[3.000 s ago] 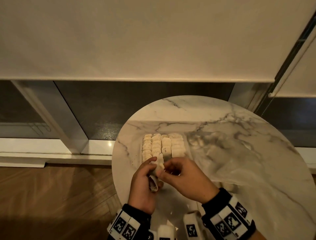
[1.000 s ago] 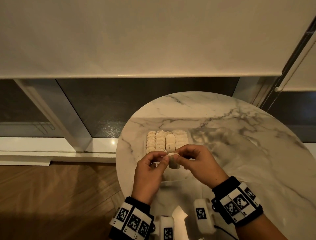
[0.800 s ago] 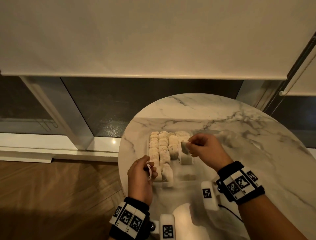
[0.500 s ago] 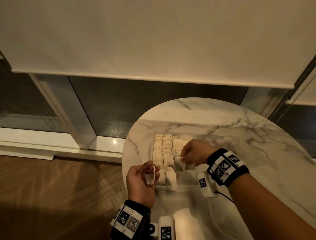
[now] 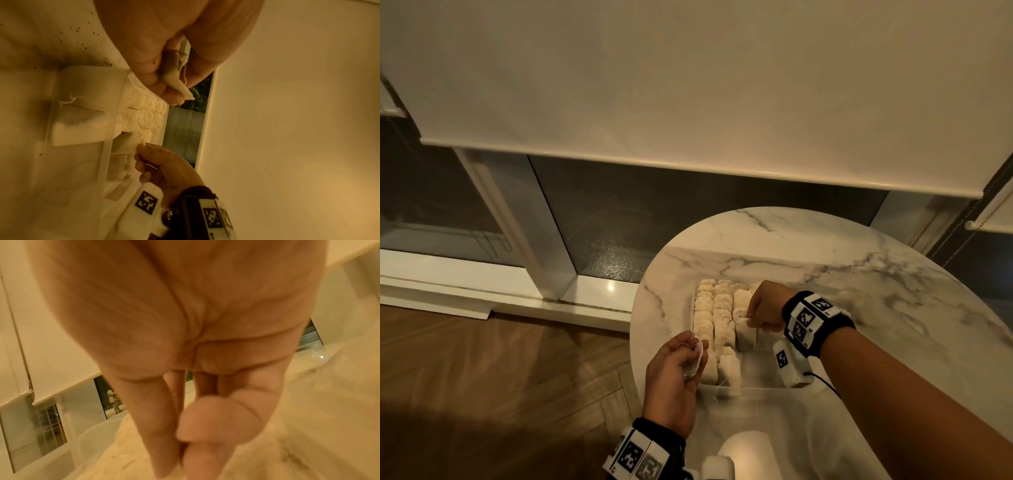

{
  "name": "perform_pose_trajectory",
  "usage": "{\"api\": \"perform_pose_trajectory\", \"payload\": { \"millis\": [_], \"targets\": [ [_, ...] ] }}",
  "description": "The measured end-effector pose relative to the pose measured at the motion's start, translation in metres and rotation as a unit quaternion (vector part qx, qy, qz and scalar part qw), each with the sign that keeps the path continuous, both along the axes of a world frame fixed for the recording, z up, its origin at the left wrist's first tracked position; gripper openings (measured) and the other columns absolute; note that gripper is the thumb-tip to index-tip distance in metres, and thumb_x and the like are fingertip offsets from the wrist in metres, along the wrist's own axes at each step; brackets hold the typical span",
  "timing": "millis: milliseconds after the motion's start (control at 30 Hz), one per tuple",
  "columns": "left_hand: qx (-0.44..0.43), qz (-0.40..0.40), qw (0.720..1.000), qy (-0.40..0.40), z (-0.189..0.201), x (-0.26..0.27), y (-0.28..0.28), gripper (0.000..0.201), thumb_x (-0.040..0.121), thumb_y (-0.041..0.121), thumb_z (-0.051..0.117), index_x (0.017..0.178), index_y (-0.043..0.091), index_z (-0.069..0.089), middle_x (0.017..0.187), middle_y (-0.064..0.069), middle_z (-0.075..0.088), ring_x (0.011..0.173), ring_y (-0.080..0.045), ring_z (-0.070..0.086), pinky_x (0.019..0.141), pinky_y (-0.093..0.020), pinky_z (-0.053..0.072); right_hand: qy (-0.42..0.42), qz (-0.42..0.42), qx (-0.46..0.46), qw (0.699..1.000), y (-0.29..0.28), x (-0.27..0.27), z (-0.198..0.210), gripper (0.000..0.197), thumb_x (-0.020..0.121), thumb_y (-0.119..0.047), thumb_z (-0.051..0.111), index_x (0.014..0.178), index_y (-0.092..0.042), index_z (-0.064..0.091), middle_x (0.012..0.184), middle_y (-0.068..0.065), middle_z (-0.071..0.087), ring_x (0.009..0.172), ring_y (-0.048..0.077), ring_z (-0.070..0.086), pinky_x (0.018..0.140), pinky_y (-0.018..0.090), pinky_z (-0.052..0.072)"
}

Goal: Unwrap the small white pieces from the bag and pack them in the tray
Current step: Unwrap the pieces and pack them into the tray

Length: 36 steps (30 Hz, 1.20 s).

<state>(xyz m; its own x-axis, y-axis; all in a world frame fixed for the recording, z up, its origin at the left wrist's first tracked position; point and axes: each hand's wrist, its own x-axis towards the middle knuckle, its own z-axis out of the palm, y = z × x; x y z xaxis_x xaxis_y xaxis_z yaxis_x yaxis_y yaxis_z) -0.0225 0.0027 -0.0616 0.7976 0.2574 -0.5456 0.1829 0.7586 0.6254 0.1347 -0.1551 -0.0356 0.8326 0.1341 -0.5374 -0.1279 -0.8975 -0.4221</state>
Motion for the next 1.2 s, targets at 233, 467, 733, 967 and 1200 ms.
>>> {"api": "perform_pose_trajectory", "payload": {
  "millis": [233,467,733,967,1200],
  "targets": [
    [0.015,0.004,1.000,0.000,-0.004,-0.002,0.000,0.029,0.090,-0.017,0.049,0.107,0.000,0.065,0.101,-0.018,0.071,0.098,-0.029,0.069,0.079,-0.032,0.053,-0.007,-0.018,-0.034,0.999,0.008,0.009,-0.014,0.016,0.078,-0.013,0.078,0.091,-0.005,0.079,0.085,0.013,0.077,0.081,0.027,0.075,0.076,0.042,0.063],
    [0.022,0.000,1.000,0.001,-0.002,0.001,-0.001,0.028,0.092,-0.016,0.048,0.108,0.000,0.066,0.106,-0.019,0.069,0.101,-0.030,0.068,0.080,-0.033,0.053,-0.026,-0.040,-0.027,0.998,0.007,0.014,-0.014,0.024,0.085,-0.026,0.075,0.095,-0.004,0.076,0.088,0.010,0.078,0.083,0.025,0.075,0.080,0.040,0.062],
    [0.010,0.013,1.000,-0.018,-0.001,0.002,-0.002,0.028,0.089,-0.016,0.053,0.111,-0.002,0.063,0.107,-0.022,0.068,0.097,-0.028,0.068,0.080,-0.031,0.055,-0.009,-0.057,0.054,0.997,-0.001,-0.001,-0.006,0.022,0.090,-0.023,0.070,0.096,-0.002,0.074,0.087,0.009,0.077,0.070,0.022,0.070,0.063,0.032,0.059],
    [0.019,0.016,0.998,-0.052,0.007,0.000,-0.016,0.034,0.084,-0.018,0.059,0.110,0.003,0.065,0.108,-0.017,0.069,0.102,-0.027,0.067,0.077,-0.029,0.057,-0.040,-0.040,0.167,0.984,-0.010,-0.038,0.007,0.011,0.092,-0.031,0.066,0.098,-0.021,0.069,0.095,0.006,0.071,0.075,0.019,0.069,0.054,0.027,0.057],
    [0.030,0.014,0.995,-0.092,0.012,-0.001,-0.029,0.040,0.081,-0.010,0.065,0.118,0.003,0.063,0.116,-0.022,0.070,0.106,-0.033,0.068,0.080,-0.036,0.058,-0.009,-0.078,0.386,0.919,-0.015,-0.119,0.028,0.031,0.088,-0.043,0.072,0.099,-0.014,0.073,0.090,0.006,0.075,0.074,0.014,0.070,0.055,0.026,0.054]
  ]
}}
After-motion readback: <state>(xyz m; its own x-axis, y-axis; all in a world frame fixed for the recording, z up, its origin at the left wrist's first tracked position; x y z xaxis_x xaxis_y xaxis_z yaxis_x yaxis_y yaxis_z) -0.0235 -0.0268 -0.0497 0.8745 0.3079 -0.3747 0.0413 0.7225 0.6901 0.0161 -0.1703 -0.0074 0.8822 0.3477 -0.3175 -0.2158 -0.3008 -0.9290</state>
